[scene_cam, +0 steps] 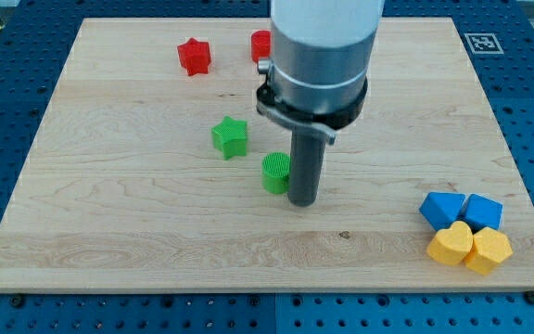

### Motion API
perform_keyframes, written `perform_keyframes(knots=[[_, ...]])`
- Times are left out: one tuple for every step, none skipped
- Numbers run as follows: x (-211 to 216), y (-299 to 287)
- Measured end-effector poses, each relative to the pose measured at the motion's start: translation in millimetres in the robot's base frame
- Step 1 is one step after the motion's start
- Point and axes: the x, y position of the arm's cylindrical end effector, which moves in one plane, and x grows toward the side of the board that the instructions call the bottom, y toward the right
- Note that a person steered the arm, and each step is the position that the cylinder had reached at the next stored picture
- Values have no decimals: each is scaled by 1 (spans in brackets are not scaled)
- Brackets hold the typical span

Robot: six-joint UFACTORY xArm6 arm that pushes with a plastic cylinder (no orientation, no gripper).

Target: Move the green circle to the green star

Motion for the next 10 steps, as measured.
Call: perform_keyframes(knots=[[0, 0], [-49, 3], [-46, 3], [-1, 5], [15, -4], [-22, -16], [-24, -16], [-23, -16], [-37, -16], [-45, -16]])
